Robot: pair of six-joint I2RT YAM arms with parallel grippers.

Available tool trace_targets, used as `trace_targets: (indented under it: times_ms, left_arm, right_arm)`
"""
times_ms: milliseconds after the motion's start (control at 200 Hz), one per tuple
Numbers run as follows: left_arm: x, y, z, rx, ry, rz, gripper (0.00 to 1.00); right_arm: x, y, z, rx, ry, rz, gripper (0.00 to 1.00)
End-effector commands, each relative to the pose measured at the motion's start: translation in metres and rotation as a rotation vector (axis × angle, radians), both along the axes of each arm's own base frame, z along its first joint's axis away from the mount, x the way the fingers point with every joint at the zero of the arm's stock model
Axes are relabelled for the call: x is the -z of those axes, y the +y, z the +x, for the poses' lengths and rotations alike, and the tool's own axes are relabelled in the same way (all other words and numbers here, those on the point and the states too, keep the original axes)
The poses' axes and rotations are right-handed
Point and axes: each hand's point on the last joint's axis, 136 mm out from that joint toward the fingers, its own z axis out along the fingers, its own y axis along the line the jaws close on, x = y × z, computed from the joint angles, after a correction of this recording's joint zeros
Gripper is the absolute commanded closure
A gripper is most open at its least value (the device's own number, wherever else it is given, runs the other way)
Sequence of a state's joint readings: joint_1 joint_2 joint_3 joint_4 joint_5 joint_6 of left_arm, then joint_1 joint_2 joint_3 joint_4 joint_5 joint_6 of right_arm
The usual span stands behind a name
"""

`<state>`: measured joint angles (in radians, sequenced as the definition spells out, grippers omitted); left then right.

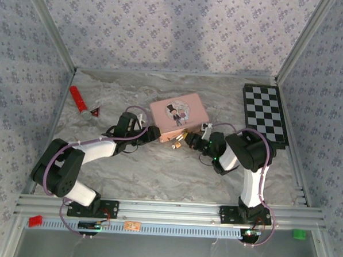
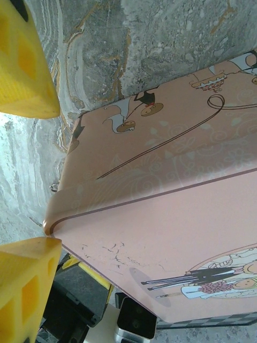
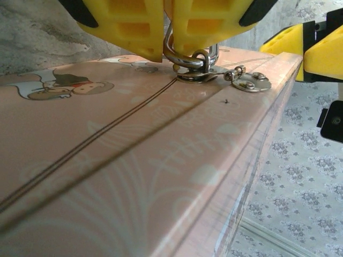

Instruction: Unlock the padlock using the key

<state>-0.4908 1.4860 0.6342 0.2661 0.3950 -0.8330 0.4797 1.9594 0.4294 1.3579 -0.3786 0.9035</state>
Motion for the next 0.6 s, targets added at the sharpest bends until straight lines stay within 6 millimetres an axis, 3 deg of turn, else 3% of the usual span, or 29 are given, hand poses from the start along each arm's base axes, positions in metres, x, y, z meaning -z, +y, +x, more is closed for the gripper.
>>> trace_targets:
  times_ms: [0,350,600]
  left_arm:
    - [-0.014,0.002,0.005,-0.018,-0.039,-0.023,0.40]
    - [-0.013,0.004,0.003,-0.026,-0.041,-0.020,0.40]
    - [-0.011,0.006,0.003,-0.028,-0.040,-0.014,0.40]
  right_arm:
    - [-0.011,-0.001,0.013,0.042,-0.020,0.043,0.93]
    - [-0.016,0.000,0.012,0.089,0.004,0.075,0.97]
    - [-0.020,-0.015,0.009,0.158,0.014,0.082,0.99]
